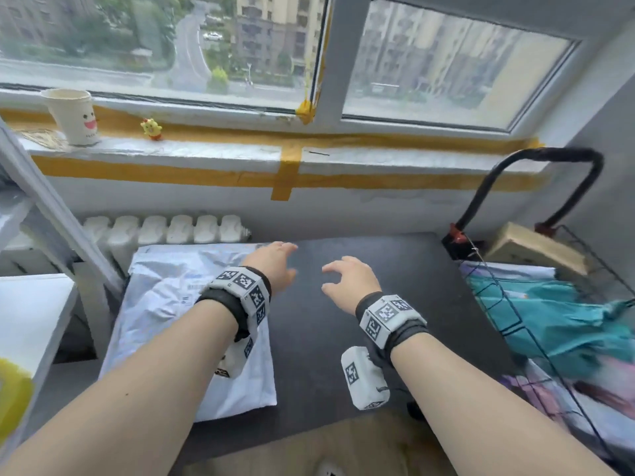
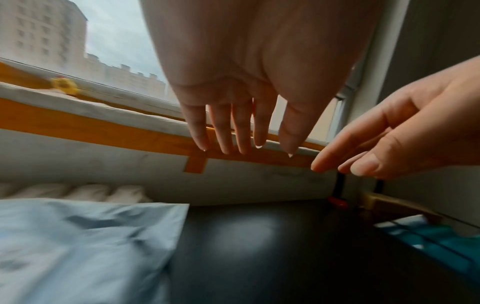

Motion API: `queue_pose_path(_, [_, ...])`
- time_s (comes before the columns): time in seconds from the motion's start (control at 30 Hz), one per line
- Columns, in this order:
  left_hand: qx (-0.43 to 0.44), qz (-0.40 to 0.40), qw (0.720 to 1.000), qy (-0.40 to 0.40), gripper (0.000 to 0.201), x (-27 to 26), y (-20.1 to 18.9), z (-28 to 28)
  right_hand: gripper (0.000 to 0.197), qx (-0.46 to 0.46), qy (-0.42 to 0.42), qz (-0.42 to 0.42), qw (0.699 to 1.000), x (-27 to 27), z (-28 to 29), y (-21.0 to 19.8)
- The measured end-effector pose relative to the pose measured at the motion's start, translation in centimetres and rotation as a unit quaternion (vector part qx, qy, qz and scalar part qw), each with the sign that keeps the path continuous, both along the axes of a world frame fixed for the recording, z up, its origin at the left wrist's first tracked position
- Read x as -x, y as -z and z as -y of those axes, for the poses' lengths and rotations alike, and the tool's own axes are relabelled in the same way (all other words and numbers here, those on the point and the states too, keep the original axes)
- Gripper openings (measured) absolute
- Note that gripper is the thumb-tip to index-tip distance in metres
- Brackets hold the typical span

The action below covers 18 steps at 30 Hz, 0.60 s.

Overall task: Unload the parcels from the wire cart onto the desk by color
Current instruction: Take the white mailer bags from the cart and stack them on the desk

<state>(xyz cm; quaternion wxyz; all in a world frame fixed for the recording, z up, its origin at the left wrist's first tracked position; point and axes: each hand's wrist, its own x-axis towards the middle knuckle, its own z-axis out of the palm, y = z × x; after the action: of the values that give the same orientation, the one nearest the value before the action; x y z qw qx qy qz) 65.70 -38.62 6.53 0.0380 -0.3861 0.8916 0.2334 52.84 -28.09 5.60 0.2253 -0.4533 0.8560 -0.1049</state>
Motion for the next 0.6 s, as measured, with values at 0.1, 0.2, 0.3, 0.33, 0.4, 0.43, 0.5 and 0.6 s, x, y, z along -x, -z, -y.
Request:
queue_pose_path(0.1, [0.004,-0.012,0.998,0.054,0.052,4.6,-1.0,-3.4,0.041,0.003,0.053,-0.006,0.999,3.3,-4.1,-1.0])
queue_pose_path(0.2, [0.01,-0.013,0.994,0.107,0.048,8.9,-1.5,-6.7,0.038,0.008,0.111,-0.011,0.994,6.7,-8.5,-1.6])
queue_pose_path(0.3, [0.016,-0.017,0.988,0.152,0.047,13.5,-1.7,-10.3,0.037,0.017,0.16,-0.013,0.987,10.0,-13.2,-2.1])
queue_pose_path(0.33, [0.016,-0.018,0.986,0.166,0.047,15.0,-1.7,-11.7,0.036,0.02,0.175,-0.011,0.984,11.2,-14.8,-2.2])
queue_pose_path(0.4, [0.017,-0.019,0.981,0.192,0.047,18.2,-1.8,-14.7,0.035,0.03,0.202,-0.009,0.979,13.8,-18.3,-2.3])
queue_pose_path(0.43, [0.017,-0.02,0.978,0.205,0.047,19.8,-1.7,-16.3,0.035,0.033,0.213,-0.008,0.976,15.2,-20.1,-2.3])
queue_pose_path(0.5, [0.023,-0.019,0.974,0.224,0.046,23.1,-1.4,-19.6,0.035,0.038,0.233,-0.003,0.972,18.0,-23.8,-2.0])
queue_pose_path(0.6, [0.024,-0.008,0.969,0.244,0.046,28.1,-0.7,-24.9,0.032,0.044,0.259,0.011,0.965,22.6,-29.9,-1.2])
